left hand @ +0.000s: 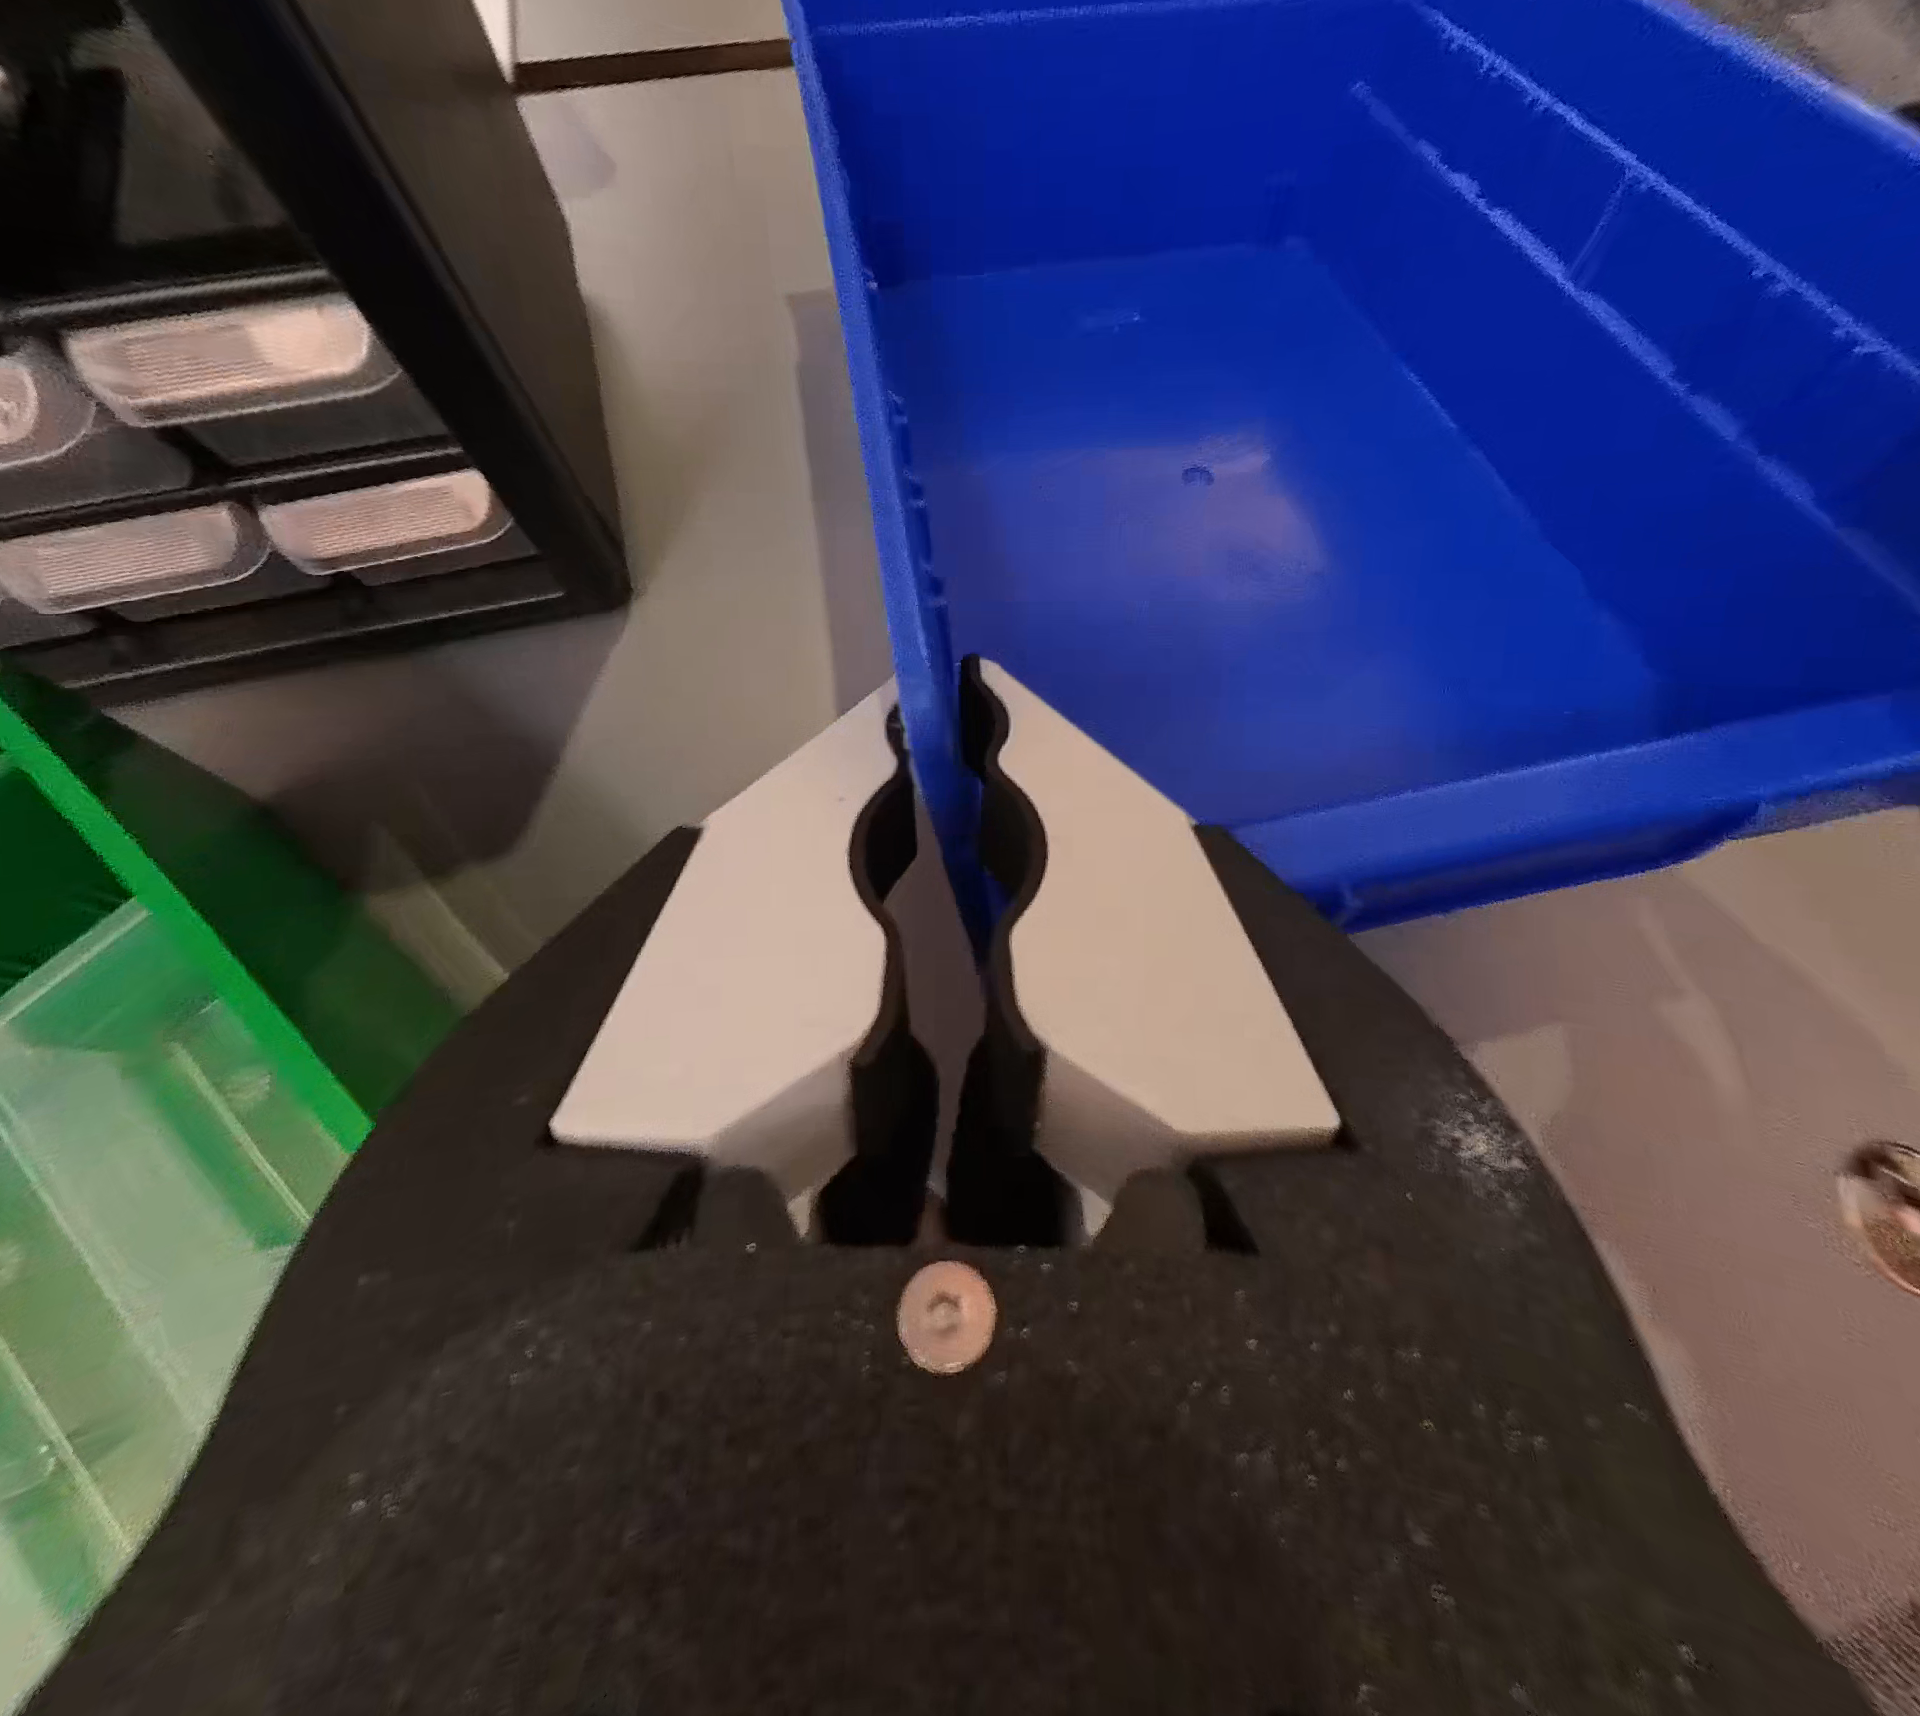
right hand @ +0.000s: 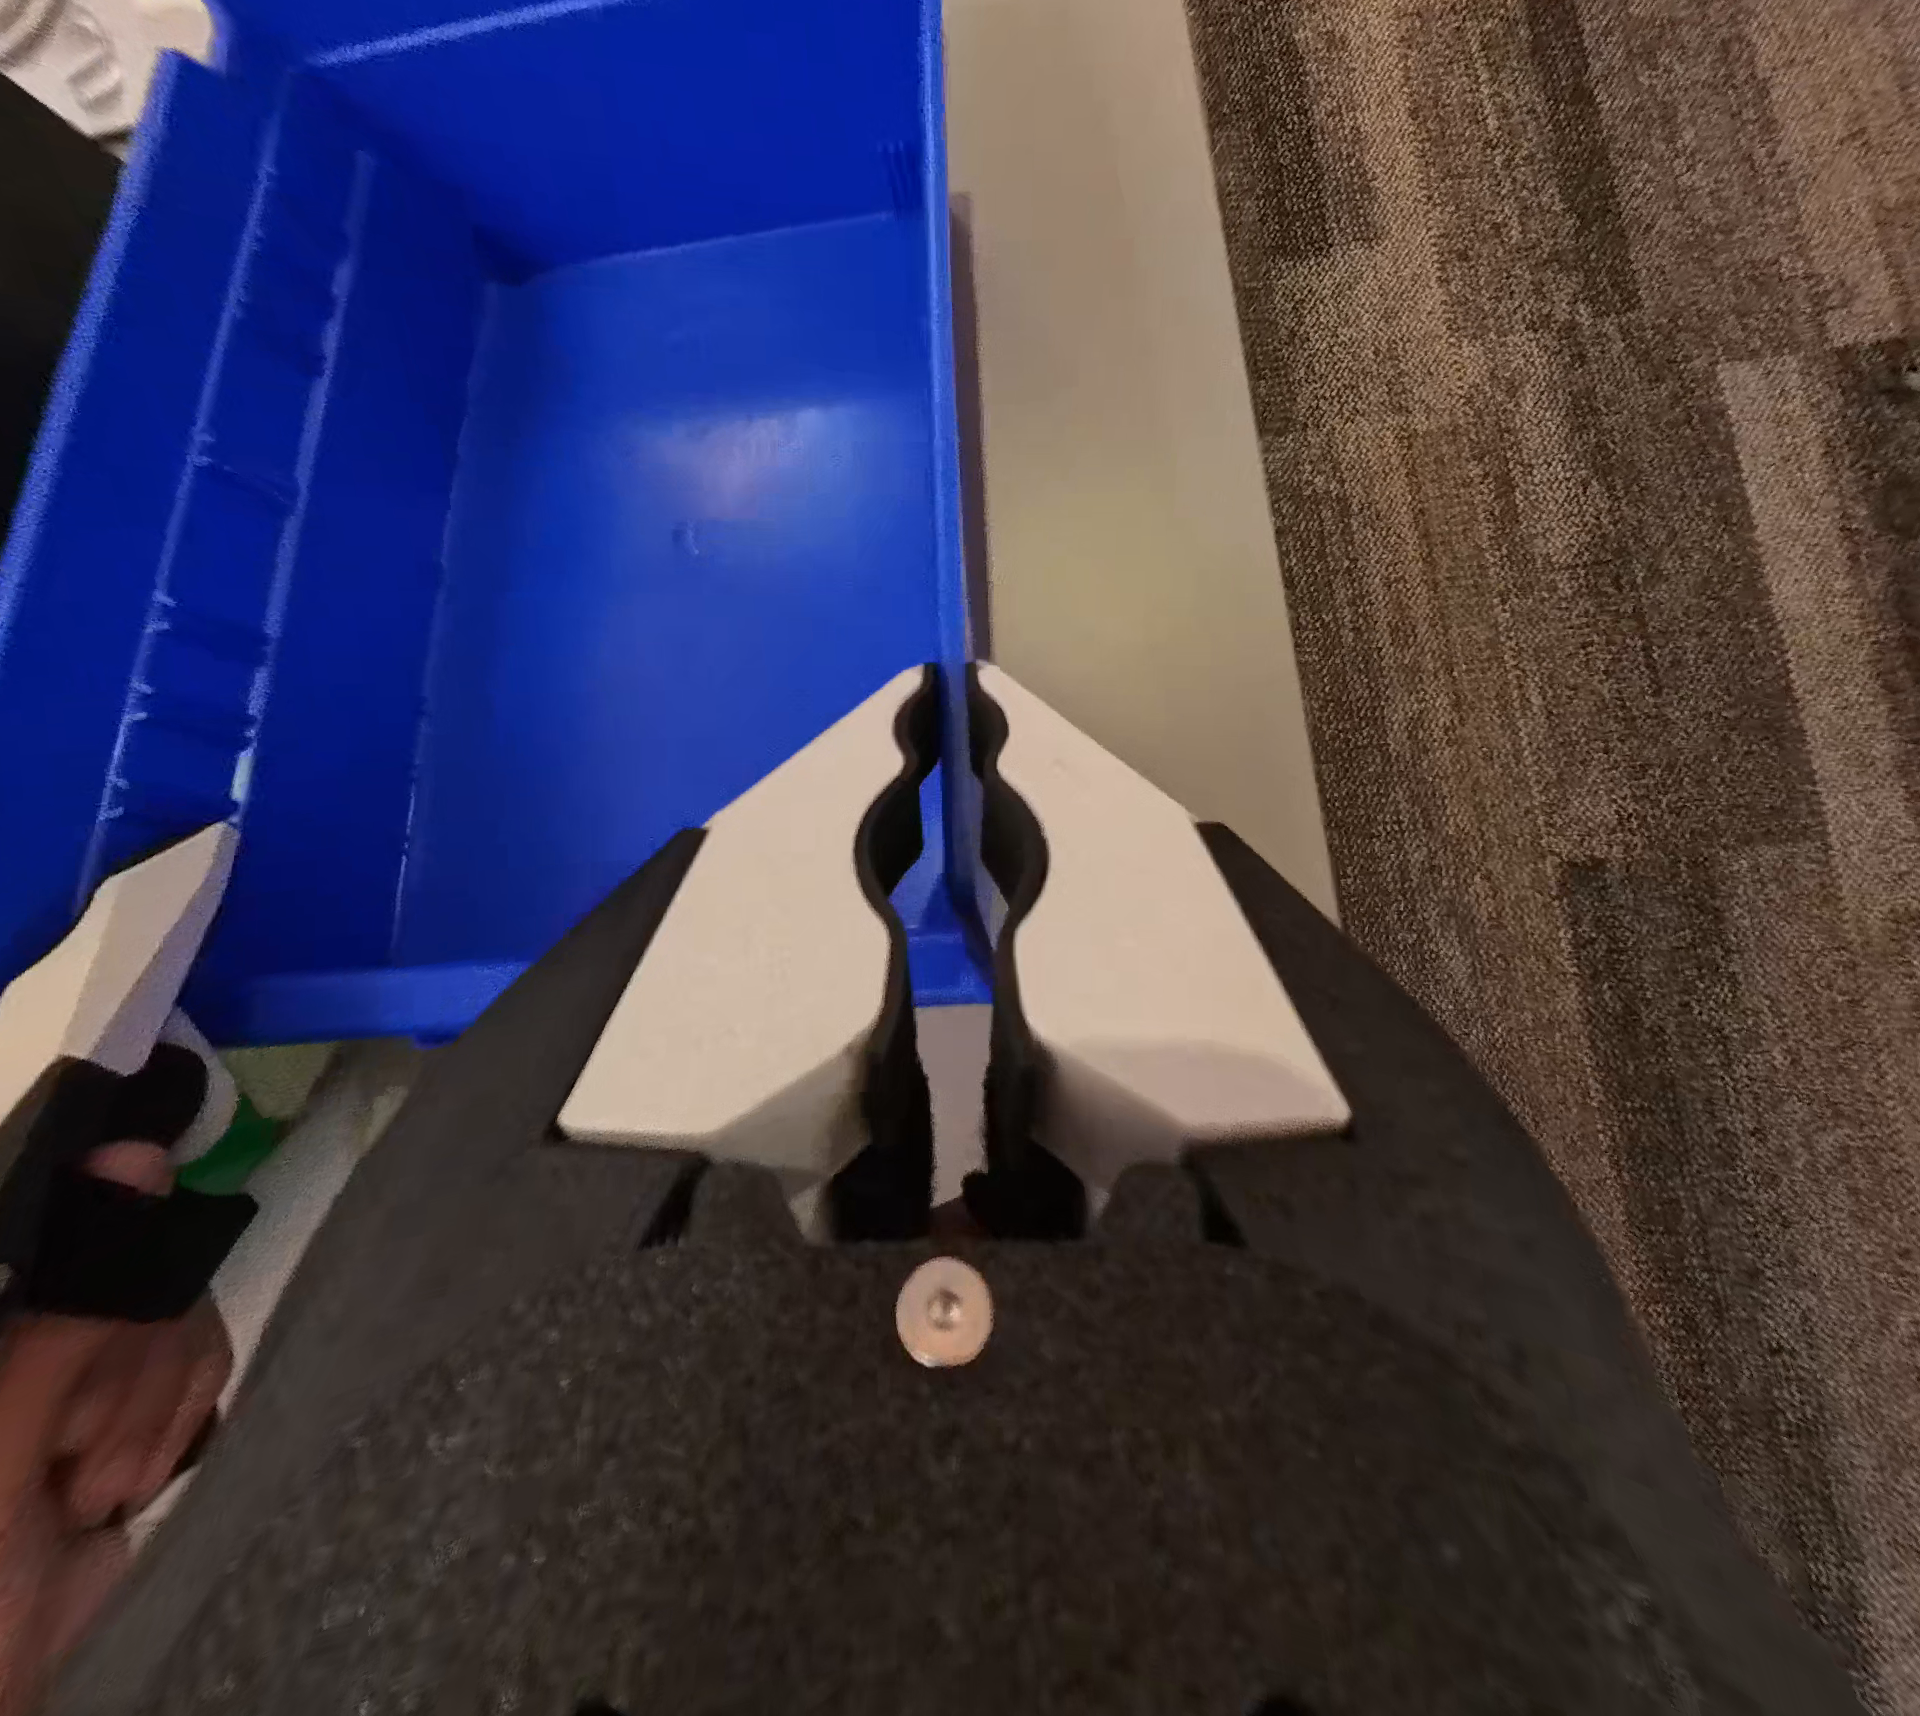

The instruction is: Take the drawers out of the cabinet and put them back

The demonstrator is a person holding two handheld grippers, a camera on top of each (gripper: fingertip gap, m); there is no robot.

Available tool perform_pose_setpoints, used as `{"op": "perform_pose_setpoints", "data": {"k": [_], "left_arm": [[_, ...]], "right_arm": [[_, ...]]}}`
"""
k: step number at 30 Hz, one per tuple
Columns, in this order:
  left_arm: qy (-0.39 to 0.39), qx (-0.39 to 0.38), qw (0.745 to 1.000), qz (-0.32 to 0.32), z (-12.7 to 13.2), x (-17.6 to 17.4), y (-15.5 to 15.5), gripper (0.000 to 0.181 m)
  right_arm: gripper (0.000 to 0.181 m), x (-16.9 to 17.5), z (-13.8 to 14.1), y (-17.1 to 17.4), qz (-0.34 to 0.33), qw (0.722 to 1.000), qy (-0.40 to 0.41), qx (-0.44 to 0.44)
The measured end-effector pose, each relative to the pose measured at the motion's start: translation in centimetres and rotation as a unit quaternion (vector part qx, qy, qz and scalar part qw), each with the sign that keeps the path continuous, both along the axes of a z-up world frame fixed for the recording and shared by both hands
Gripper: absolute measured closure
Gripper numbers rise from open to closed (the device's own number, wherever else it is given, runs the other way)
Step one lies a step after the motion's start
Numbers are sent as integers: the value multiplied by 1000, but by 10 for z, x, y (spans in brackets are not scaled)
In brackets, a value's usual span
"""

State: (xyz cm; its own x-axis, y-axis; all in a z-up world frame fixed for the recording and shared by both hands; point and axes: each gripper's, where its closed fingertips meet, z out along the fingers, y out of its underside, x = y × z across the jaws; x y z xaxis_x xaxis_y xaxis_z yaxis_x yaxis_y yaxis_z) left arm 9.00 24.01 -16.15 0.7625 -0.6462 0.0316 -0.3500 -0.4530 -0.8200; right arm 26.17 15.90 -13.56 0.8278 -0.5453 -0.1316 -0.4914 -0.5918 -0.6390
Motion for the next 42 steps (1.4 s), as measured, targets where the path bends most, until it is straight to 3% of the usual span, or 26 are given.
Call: {"op": "perform_pose_setpoints", "data": {"k": [7, 10, 13, 16, 18, 20, 21, 23, 26, 29, 32, 35, 38, 40, 42], "left_arm": [[41, 40, 998, 29, -26, -22, 14, 179], [56, 39, 997, 29, -37, -26, 17, 172], [51, 57, 997, 6, -33, -21, 10, 148], [33, 92, 995, -11, -12, -20, -3, 128], [13, 10, 999, -40, -14, -26, -30, 121], [-58, -68, 991, -99, 6, -36, -70, 123], [-95, -59, 986, -125, 25, -41, -83, 121], [-115, -23, 984, -133, 46, -47, -85, 124], [-144, -59, 970, -187, 54, -29, -100, 122], [-206, -91, 926, -304, 103, -42, -149, 121], [-217, -70, 886, -403, 145, -107, -167, 125], [-163, -34, 901, -401, 136, -190, -107, 127], [-37, 42, 949, -310, 94, -285, 8, 128], [62, 66, 966, -244, 54, -352, 81, 127], [107, 17, 964, -242, 7, -392, 114, 126]], "right_arm": [[178, -20, -38, 10, 16, 999, 25, -17], [178, -22, -38, 15, 18, 1000, 15, -15], [178, -22, -38, 15, 19, 1000, 9, -20], [177, -21, -38, 15, 17, 1000, -1, -19], [176, -19, -39, 13, 15, 1000, -7, -26], [168, -18, -38, 11, 13, 999, -17, -28], [166, -18, -38, 11, 13, 999, -22, -23], [167, -21, -48, 11, 16, 999, -14, -35], [169, -25, -74, 3, 15, 995, -10, -99], [159, -19, -35, -8, -14, 990, -113, -82], [157, -52, 21, -21, -8, 988, -150, -22], [152, -156, 38, -11, 112, 991, -46, 56], [145, -273, 15, -10, 239, 965, 90, 51], [143, -323, -10, -10, 280, 951, 128, 7], [142, -345, -34, -4, 294, 947, 120, -42]]}}
